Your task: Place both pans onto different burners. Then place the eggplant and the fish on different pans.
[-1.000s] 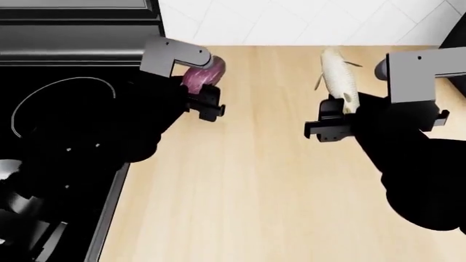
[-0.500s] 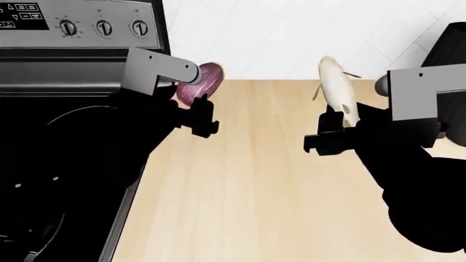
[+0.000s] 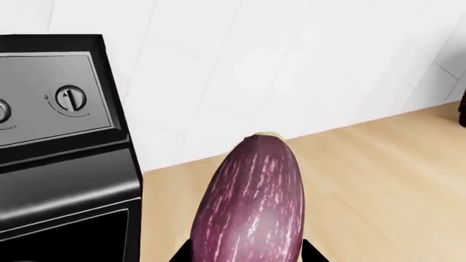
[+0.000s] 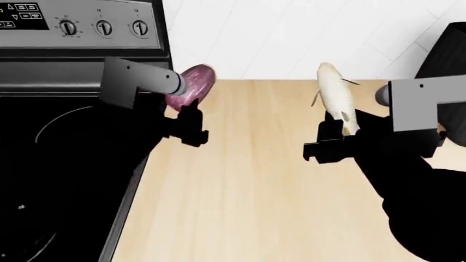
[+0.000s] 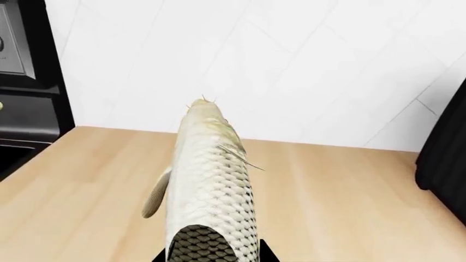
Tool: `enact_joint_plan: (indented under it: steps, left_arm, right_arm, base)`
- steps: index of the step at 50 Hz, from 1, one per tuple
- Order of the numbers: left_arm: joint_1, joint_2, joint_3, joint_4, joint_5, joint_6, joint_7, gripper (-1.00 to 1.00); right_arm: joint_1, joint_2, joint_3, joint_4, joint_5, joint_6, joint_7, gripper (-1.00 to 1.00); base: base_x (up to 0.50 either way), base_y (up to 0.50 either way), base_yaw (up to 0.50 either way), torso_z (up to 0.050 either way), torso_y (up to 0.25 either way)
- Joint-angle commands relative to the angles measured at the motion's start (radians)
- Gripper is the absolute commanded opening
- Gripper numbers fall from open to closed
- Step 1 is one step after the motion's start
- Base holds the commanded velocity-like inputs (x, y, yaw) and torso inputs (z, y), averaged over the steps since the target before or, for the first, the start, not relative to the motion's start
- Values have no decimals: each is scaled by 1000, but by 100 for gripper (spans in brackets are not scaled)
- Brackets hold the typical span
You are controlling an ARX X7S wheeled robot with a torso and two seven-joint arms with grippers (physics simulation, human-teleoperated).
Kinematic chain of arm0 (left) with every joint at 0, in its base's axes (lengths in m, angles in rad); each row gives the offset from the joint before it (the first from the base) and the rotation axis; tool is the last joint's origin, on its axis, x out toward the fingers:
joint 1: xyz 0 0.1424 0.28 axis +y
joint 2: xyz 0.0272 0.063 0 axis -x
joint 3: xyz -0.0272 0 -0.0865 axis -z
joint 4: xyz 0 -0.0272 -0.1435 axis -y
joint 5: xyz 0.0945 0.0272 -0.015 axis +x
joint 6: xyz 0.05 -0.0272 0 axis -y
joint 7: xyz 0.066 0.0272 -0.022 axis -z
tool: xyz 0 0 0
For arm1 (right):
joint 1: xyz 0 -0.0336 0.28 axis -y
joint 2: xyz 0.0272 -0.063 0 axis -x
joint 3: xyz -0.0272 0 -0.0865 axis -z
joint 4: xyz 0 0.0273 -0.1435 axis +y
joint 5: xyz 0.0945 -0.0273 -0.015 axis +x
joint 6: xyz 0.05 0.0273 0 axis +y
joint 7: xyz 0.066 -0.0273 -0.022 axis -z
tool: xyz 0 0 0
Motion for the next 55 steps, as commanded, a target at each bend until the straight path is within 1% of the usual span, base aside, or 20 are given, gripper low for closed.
enact_joint_plan:
  steps: [1, 6, 10, 14, 17, 21, 28, 30, 33, 36, 47, 55]
  left_arm:
    - [52, -70, -64, 142, -82, 31, -74, -100]
    - [72, -99, -82, 195, -106, 39, -95, -100]
    - [107, -130, -102, 216, -103, 60, -95, -100]
    - [113, -149, -115, 225, -119, 64, -104, -100]
    - [148, -162, -121, 234, -91, 84, -90, -100]
    - [174, -170, -124, 237, -66, 101, -76, -100]
    - [180, -181, -132, 243, -73, 105, -79, -100]
    - [147, -183, -136, 237, -109, 88, -97, -100]
    - [175, -186, -135, 240, -82, 104, -85, -100]
    - [148, -188, -139, 237, -112, 90, -99, -100]
    - [180, -200, -146, 248, -83, 113, -87, -100]
    - [175, -212, -155, 255, -95, 112, -98, -100]
  right_arm:
    - [-25, 10, 16, -29, -27, -16, -23, -100]
    - [-35, 19, 24, -59, -20, -25, -25, -100]
    - [-45, 23, 28, -76, -19, -31, -28, -100]
    - [-44, 22, 27, -82, -16, -31, -26, -100]
    - [-43, 20, 27, -92, -15, -33, -24, -100]
    - [-39, 19, 28, -95, -13, -35, -27, -100]
    - [-45, 19, 37, -94, -20, -49, -27, -100]
    - [-46, 20, 43, -92, -25, -56, -25, -100]
    - [-47, 19, 43, -91, -27, -57, -25, -100]
    - [-45, 19, 41, -91, -25, -55, -24, -100]
    - [-34, 16, 34, -93, -23, -50, -21, -100]
    - [-29, 17, 34, -96, -12, -50, -16, -100]
  base:
    - [-301, 0, 0, 0, 0]
    - [-471, 46, 0, 0, 0]
    - [-500, 84, 0, 0, 0]
    - [-500, 84, 0, 0, 0]
    - [-439, 79, 0, 0, 0]
    - [0, 0, 0, 0, 0]
    - [0, 0, 0, 0, 0]
    - [0, 266, 0, 0, 0]
    - [0, 500, 0, 0, 0]
    - [0, 500, 0, 0, 0]
    - [0, 500, 0, 0, 0]
    - [0, 500, 0, 0, 0]
